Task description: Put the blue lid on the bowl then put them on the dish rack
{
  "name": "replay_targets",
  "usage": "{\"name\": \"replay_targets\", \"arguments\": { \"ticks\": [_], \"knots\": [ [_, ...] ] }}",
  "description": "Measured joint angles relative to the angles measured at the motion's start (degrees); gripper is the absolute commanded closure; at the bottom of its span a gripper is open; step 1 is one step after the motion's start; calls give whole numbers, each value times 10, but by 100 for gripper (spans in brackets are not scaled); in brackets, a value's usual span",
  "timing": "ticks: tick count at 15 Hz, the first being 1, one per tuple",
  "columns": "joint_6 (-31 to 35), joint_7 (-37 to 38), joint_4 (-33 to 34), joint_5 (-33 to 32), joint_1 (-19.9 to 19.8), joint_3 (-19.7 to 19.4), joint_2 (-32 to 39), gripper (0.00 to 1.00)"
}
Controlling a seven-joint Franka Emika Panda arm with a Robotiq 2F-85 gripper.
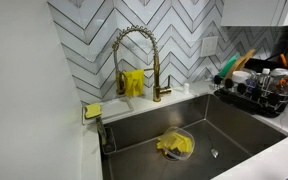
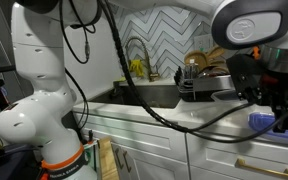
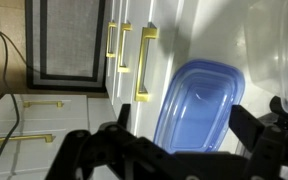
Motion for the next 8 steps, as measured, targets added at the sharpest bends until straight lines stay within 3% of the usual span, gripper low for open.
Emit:
{"name": "replay_targets", "arguments": {
  "ticks": [8],
  "knots": [
    [-78,-14,102,60,-48,25,100,0]
  ]
}}
